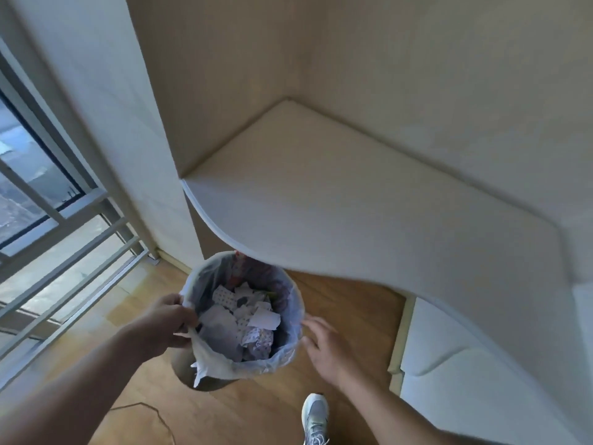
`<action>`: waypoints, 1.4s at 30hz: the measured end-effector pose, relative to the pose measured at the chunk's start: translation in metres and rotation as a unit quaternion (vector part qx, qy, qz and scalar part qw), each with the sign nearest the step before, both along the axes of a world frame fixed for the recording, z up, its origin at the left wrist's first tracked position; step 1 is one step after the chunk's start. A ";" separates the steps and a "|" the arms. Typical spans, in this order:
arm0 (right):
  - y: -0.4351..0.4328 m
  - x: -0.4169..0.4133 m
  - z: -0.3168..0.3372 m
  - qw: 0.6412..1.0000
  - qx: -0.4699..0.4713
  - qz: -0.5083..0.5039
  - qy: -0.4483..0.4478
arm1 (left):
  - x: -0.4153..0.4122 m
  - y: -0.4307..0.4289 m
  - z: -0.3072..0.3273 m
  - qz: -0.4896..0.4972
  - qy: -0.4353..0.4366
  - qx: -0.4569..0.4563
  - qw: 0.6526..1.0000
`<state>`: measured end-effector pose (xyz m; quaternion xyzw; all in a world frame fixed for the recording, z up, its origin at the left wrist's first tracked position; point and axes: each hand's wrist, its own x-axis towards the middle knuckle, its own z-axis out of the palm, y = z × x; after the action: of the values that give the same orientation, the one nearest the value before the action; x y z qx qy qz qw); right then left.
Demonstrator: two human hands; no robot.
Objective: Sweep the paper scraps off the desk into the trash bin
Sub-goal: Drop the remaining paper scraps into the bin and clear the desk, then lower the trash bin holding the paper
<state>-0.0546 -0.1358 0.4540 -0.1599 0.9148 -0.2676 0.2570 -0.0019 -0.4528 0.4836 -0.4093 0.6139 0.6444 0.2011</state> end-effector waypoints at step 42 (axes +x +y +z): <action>0.394 0.087 -0.457 0.661 -0.189 -0.703 -0.182 | -0.079 0.444 -0.495 -0.318 -0.033 -0.014 0.947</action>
<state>0.0323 0.2585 -0.0030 0.5369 0.6199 -0.5599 0.1181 -0.0808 -0.0086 -0.0119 -0.2161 0.7144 0.5243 0.4099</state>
